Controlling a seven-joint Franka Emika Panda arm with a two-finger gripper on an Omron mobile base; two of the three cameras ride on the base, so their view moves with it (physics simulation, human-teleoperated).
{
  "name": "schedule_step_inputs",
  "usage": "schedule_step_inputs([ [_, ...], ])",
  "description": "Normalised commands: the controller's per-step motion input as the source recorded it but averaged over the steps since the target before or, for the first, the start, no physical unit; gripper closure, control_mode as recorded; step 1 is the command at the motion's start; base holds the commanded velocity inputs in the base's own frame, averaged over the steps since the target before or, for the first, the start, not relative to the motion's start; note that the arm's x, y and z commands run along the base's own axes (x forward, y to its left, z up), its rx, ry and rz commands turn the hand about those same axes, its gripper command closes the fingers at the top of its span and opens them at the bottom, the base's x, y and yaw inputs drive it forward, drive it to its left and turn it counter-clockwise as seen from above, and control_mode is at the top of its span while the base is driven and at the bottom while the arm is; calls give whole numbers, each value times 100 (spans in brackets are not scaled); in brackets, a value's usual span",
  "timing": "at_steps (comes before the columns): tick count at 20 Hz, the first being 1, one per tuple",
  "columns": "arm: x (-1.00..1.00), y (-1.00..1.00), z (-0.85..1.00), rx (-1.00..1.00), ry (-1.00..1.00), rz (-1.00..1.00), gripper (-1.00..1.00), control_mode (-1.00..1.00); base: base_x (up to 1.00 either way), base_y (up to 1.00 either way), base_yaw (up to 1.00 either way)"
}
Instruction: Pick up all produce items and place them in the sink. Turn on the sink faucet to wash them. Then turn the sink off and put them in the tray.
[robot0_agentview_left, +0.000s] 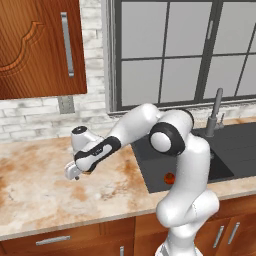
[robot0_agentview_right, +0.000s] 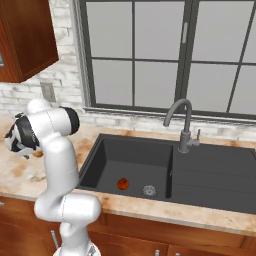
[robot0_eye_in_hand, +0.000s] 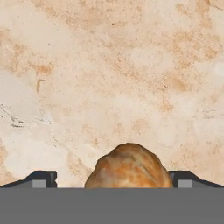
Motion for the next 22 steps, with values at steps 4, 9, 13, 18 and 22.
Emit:
schedule_step_inputs([
  [4,13,16,-25,-2,2,0,100,-100,0,0,0],
  [9,9,-4,-5,-1,0,3,100,-100,0,0,0],
  [13,12,-68,3,1,0,11,100,-100,0,0,0],
  [18,11,-93,10,2,-1,11,100,-100,0,0,0],
  [22,14,-86,29,0,-5,7,100,-100,0,0,0],
])
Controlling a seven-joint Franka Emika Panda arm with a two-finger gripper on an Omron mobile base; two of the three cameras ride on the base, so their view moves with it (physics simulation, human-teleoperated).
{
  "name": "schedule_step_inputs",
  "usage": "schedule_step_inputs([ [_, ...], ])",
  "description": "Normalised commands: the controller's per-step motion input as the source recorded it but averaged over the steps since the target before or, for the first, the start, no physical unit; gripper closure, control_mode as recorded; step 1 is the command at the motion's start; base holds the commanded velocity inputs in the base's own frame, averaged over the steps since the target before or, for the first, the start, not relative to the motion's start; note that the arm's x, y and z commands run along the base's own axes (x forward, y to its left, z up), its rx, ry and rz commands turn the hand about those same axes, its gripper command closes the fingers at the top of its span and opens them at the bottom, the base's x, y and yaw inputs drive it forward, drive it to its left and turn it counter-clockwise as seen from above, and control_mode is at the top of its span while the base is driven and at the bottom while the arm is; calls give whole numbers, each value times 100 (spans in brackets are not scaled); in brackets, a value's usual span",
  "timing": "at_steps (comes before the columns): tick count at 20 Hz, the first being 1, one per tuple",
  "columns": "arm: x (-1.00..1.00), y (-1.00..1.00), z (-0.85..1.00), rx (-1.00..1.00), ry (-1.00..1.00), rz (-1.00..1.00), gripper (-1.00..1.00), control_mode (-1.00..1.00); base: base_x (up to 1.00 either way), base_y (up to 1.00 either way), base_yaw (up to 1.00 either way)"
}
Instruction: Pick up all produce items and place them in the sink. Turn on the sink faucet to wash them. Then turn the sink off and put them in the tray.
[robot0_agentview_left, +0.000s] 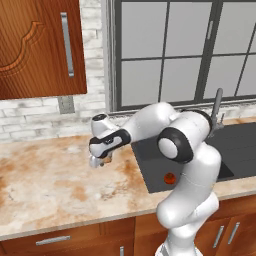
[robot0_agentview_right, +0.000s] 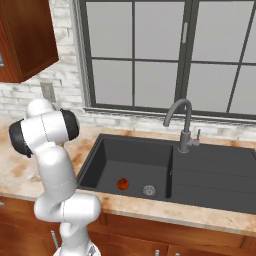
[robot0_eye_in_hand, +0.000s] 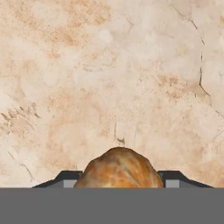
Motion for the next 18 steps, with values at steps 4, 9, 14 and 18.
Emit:
schedule_step_inputs([
  [4,16,-85,32,0,-1,3,100,-100,0,0,0],
  [9,13,-94,28,0,0,0,100,-100,0,0,0],
  [14,9,-94,20,0,0,0,100,-100,0,0,0],
  [18,11,-91,4,0,3,0,100,-100,0,0,0],
])
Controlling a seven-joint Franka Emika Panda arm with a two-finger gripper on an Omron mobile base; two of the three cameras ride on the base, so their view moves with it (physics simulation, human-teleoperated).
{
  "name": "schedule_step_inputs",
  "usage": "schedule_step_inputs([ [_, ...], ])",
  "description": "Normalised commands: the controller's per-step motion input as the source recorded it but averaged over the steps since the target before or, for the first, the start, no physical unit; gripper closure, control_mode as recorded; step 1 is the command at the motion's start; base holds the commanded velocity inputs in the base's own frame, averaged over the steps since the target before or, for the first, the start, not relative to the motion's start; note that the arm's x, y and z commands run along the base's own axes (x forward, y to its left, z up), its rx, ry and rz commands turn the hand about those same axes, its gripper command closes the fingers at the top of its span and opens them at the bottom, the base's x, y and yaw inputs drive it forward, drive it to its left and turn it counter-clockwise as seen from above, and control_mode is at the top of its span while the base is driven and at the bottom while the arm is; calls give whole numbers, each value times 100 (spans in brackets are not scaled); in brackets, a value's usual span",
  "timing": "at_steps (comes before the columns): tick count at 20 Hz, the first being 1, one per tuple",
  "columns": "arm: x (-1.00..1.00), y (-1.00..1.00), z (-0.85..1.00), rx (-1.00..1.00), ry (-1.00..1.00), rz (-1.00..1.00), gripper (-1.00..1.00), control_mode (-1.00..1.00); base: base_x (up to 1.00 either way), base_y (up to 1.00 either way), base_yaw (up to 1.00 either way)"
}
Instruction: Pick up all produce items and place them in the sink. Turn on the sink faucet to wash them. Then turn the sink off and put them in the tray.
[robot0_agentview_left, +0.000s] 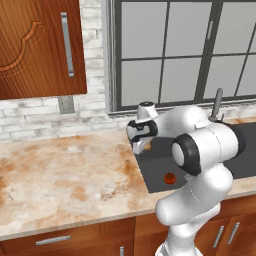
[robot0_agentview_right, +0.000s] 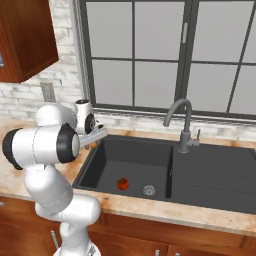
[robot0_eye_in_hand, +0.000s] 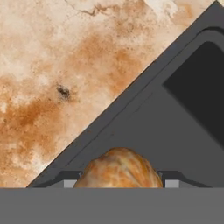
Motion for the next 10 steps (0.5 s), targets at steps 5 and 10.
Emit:
schedule_step_inputs([
  [5,7,-90,0,1,6,-6,100,-100,0,0,0],
  [10,1,-76,-14,1,4,-15,100,-100,0,0,0],
])
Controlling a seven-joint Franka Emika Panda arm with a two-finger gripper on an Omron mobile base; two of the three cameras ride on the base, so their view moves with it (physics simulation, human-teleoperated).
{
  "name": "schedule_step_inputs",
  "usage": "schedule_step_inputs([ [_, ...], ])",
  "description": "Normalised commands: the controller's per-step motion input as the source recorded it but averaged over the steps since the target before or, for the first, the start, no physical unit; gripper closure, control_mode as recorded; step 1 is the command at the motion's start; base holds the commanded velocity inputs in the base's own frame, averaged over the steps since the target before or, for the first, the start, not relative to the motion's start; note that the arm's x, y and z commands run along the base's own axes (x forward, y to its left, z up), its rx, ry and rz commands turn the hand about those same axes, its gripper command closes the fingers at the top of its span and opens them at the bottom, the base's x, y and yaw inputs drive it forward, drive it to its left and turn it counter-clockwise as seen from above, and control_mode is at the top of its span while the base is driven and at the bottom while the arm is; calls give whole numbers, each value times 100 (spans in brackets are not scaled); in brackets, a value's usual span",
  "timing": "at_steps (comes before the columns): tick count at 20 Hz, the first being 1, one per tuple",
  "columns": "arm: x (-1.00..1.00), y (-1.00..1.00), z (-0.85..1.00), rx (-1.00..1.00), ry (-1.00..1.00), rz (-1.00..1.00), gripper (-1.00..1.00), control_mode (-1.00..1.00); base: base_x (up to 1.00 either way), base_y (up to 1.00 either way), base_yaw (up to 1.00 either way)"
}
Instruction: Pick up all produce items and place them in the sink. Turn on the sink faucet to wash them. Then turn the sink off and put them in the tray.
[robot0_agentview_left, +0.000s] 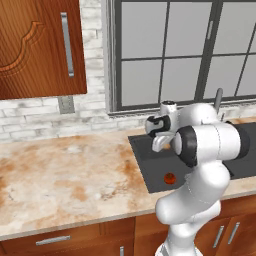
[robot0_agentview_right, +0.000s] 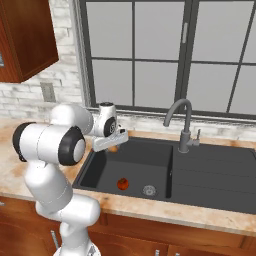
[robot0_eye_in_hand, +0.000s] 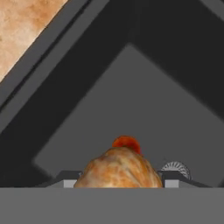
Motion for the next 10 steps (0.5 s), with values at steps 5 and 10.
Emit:
schedule_step_inputs([
  [5,0,-56,-36,1,5,-22,100,-100,0,0,0],
  [10,5,-21,-42,0,3,-29,100,-100,0,0,0],
])
